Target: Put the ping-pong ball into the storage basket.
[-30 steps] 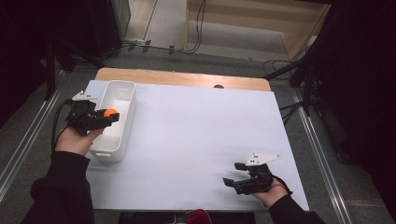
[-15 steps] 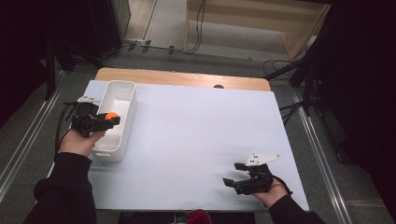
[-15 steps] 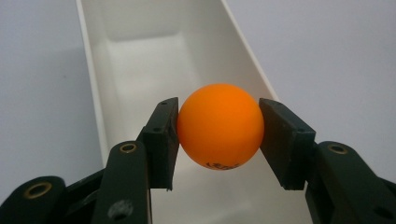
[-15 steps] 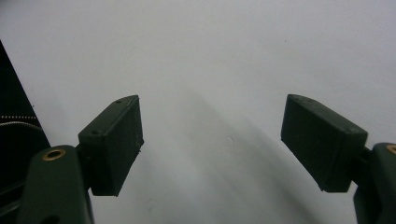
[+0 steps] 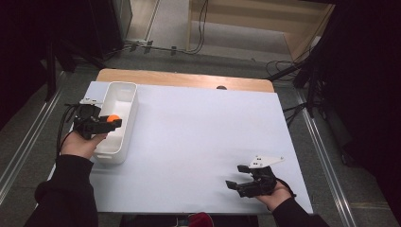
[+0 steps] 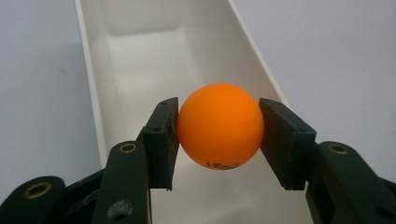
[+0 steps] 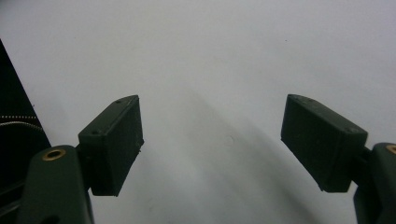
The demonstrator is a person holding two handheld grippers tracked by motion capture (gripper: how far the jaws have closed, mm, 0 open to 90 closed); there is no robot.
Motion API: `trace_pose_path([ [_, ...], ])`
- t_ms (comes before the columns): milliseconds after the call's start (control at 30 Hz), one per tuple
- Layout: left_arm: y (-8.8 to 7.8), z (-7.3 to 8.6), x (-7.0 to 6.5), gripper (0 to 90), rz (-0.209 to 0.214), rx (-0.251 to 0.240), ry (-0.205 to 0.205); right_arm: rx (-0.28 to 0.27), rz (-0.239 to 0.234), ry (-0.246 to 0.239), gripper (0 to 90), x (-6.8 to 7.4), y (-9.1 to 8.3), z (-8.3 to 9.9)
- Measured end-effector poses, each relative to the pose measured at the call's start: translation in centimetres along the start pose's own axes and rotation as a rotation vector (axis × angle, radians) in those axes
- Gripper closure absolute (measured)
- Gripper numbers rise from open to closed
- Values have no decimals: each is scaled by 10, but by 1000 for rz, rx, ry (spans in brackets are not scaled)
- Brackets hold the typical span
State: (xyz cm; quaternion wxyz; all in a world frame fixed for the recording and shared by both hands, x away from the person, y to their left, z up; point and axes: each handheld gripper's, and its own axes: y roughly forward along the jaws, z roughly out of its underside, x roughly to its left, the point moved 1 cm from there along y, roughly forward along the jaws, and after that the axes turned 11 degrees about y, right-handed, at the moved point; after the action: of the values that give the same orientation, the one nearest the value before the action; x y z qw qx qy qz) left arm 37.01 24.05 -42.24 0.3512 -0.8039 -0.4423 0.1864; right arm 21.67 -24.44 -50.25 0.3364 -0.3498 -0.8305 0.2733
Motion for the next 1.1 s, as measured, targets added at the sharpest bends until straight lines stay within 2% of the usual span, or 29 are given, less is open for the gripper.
trace_pose_path([
  [67,-1,0,0,391,13,-14,1,-1,0,1,195,0,0,0],
  [100,-1,-1,0,369,23,-22,-2,0,0,0,195,0,0,0],
  [300,-4,-3,-4,305,26,-43,15,-1,0,0,195,0,0,0],
  [567,-13,-12,-18,275,62,-71,60,-1,-1,2,195,0,0,0],
  [833,-18,-20,-35,275,138,-93,81,-2,2,0,195,0,-1,0],
  [1100,-18,-24,-51,274,170,-95,134,-1,3,-1,195,0,0,0],
])
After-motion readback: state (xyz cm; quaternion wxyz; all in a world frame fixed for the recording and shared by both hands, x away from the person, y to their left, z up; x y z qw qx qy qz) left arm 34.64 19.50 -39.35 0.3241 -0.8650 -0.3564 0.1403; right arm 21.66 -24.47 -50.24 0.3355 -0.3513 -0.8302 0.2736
